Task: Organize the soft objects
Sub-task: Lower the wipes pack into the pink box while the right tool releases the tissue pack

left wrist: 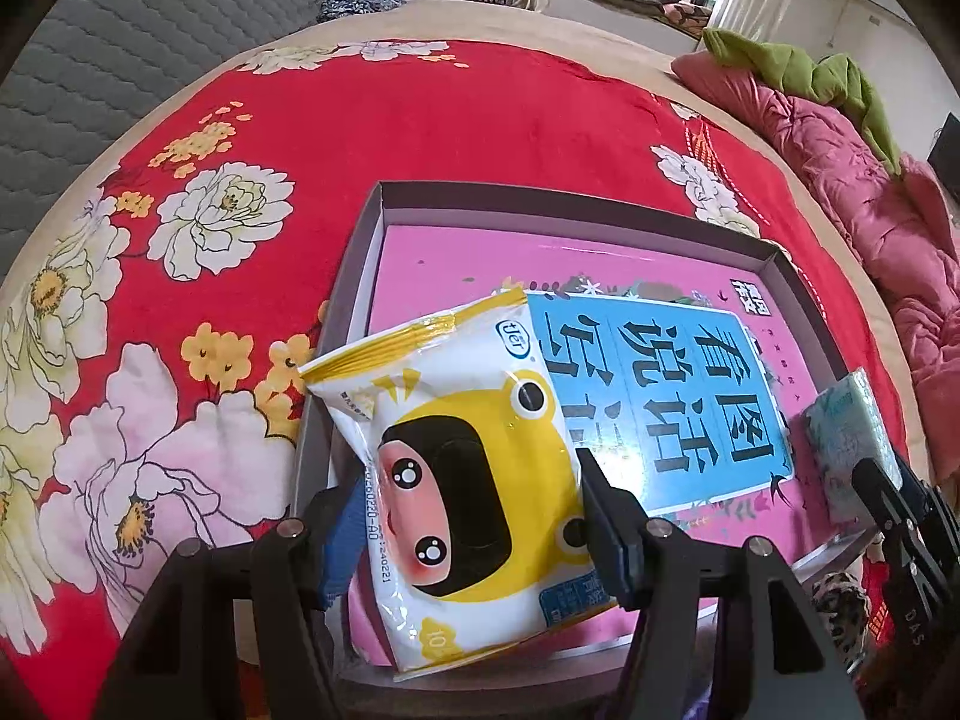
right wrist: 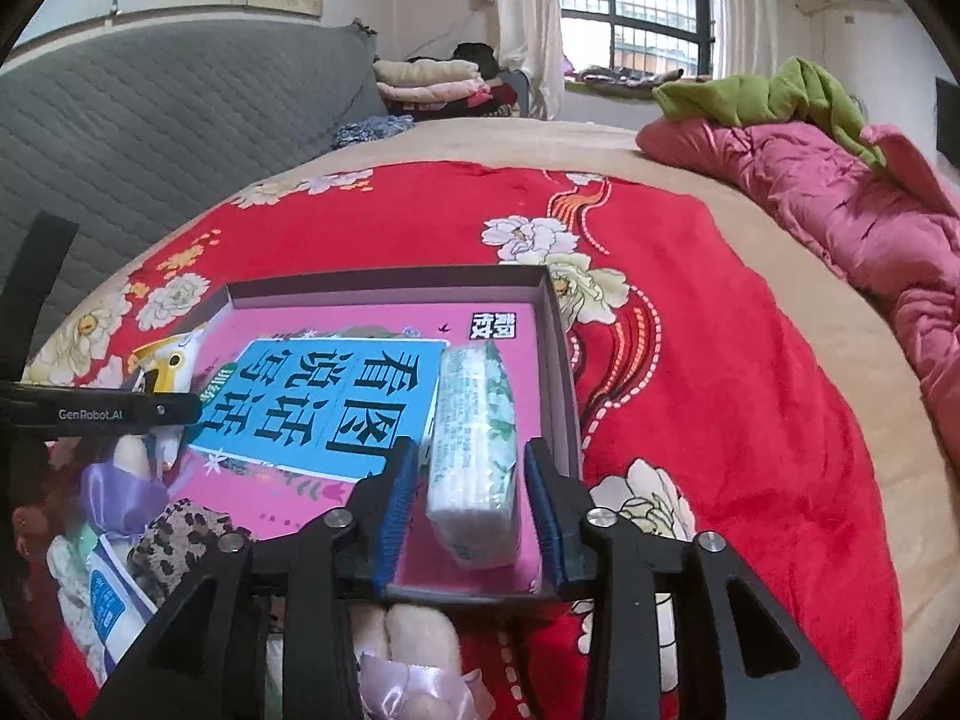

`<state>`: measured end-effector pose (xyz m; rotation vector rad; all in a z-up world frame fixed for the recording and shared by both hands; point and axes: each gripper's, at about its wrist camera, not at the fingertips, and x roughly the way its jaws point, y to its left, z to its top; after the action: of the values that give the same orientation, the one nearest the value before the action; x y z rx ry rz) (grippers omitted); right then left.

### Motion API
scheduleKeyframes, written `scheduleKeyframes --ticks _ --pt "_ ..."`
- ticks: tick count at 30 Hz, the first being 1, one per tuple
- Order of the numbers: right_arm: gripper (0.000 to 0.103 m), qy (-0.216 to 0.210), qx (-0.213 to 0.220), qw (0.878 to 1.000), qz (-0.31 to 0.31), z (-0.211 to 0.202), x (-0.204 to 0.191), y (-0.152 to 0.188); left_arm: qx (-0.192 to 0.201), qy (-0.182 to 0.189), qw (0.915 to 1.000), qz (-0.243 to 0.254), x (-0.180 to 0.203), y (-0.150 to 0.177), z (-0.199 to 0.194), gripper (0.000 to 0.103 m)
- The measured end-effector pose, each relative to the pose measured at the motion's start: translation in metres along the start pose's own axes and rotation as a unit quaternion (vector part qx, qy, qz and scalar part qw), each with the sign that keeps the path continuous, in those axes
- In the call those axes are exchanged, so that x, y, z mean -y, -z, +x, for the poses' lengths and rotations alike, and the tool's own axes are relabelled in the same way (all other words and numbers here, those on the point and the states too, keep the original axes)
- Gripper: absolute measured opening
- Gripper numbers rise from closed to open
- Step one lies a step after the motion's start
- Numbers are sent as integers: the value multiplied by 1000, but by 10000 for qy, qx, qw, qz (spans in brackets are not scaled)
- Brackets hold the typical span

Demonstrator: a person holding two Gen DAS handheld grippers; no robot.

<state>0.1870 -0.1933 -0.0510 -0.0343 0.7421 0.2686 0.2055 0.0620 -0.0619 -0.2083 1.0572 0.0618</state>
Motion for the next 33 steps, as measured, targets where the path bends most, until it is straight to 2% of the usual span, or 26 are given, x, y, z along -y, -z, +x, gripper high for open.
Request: scheduleKeyframes --ticks 3,12,19,28,33 --pt "49 51 64 10000 35 -4 2 1 -24 12 10000 -3 0 0 -1 64" --pt "55 292 189 9993 142 -13 15 0 55 6 10000 2 1 0 -7 64" --pt "57 503 157 9983 267 -15 27 1 80 -50 9999 37 0 1 -10 65" --pt "57 518 151 9981 309 -19 31 3 40 -55 10000 61 2 1 -11 65" --pt "57 521 227 9979 300 -26 31 4 23 75 10000 -4 -1 1 -11 66"
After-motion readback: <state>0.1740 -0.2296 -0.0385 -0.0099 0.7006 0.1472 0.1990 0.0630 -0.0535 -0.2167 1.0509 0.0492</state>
